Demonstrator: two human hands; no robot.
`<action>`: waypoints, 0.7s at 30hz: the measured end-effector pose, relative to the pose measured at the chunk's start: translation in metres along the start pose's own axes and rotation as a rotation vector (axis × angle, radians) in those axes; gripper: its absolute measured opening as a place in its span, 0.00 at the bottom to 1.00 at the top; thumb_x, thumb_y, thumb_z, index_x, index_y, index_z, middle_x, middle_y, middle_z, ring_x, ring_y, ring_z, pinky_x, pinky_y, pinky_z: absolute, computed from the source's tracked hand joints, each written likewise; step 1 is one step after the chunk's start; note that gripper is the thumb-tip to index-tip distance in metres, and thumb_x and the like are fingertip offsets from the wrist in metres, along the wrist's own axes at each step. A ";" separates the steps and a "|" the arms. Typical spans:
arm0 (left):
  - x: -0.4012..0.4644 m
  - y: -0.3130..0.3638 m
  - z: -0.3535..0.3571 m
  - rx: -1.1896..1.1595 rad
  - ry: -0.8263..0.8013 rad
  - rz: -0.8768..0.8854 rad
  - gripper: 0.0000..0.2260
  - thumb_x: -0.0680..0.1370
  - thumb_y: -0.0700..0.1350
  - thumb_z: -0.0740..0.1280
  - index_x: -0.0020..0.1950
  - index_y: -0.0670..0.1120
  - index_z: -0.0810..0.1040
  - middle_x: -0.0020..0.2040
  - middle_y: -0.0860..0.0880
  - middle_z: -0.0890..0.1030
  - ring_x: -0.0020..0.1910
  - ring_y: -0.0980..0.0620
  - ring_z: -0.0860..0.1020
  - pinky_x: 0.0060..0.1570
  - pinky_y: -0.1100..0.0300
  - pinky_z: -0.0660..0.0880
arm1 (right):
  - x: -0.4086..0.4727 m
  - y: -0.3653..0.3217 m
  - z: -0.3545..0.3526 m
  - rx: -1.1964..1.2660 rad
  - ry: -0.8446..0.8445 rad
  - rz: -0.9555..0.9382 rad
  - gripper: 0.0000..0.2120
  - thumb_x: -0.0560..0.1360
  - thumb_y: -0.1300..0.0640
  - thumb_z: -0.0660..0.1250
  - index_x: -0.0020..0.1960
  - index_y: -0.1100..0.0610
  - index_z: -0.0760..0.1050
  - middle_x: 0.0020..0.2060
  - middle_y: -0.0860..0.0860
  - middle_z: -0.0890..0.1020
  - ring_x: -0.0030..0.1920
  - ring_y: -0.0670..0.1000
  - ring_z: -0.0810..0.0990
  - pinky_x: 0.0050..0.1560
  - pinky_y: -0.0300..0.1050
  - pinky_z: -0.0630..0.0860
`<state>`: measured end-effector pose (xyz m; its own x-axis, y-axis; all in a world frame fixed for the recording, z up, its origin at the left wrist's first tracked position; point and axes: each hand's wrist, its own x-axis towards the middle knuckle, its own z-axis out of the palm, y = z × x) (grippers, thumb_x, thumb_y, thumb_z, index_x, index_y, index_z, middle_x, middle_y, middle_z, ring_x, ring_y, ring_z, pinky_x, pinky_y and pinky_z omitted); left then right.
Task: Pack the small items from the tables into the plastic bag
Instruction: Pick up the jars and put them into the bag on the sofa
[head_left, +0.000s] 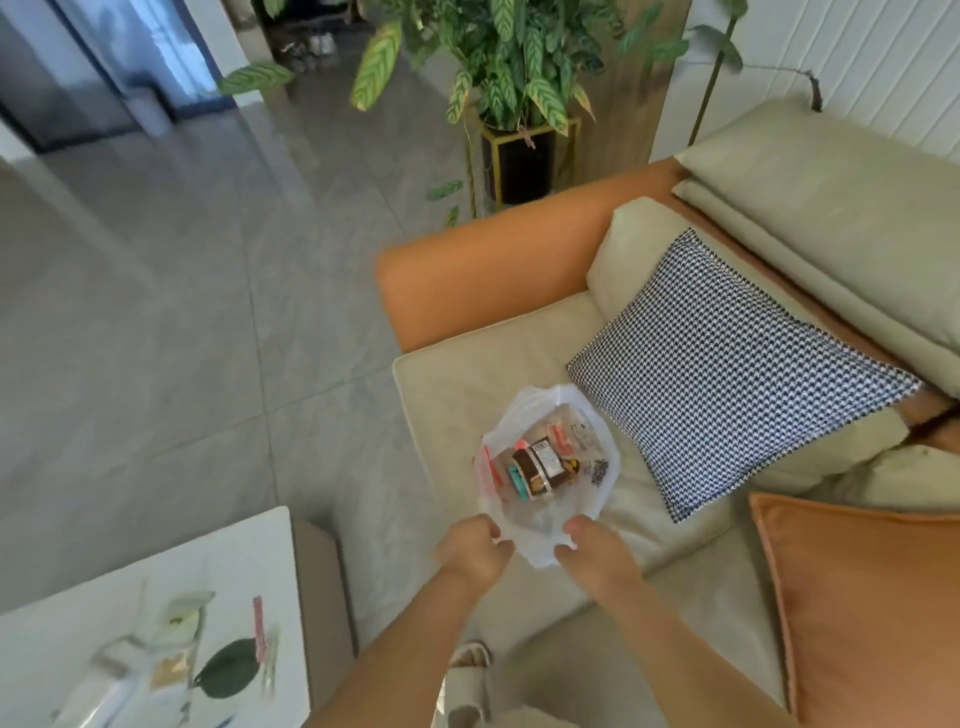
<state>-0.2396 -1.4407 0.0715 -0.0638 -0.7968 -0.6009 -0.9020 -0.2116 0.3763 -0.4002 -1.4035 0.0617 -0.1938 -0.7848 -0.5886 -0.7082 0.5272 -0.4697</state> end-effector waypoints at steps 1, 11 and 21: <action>-0.015 -0.008 0.000 0.004 0.013 -0.005 0.17 0.76 0.55 0.63 0.62 0.50 0.75 0.61 0.50 0.77 0.59 0.50 0.76 0.55 0.60 0.72 | -0.009 -0.001 0.004 -0.028 -0.013 -0.024 0.19 0.77 0.52 0.60 0.67 0.55 0.68 0.63 0.53 0.75 0.63 0.53 0.74 0.62 0.45 0.71; -0.141 -0.130 0.016 -0.148 0.146 -0.244 0.18 0.76 0.59 0.60 0.59 0.50 0.76 0.60 0.49 0.79 0.59 0.48 0.77 0.58 0.58 0.74 | -0.090 -0.047 0.088 -0.288 -0.194 -0.291 0.05 0.75 0.52 0.62 0.43 0.52 0.70 0.50 0.54 0.78 0.55 0.54 0.77 0.51 0.43 0.70; -0.299 -0.262 0.062 -0.399 0.345 -0.539 0.20 0.75 0.59 0.59 0.56 0.46 0.77 0.58 0.45 0.79 0.58 0.44 0.77 0.57 0.54 0.73 | -0.205 -0.096 0.222 -0.525 -0.352 -0.570 0.18 0.74 0.50 0.61 0.29 0.55 0.62 0.38 0.55 0.79 0.46 0.54 0.78 0.39 0.41 0.65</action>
<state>-0.0109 -1.1123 0.1088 0.5388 -0.6432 -0.5441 -0.5434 -0.7589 0.3589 -0.1418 -1.2206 0.0810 0.4487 -0.6917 -0.5658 -0.8734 -0.2053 -0.4417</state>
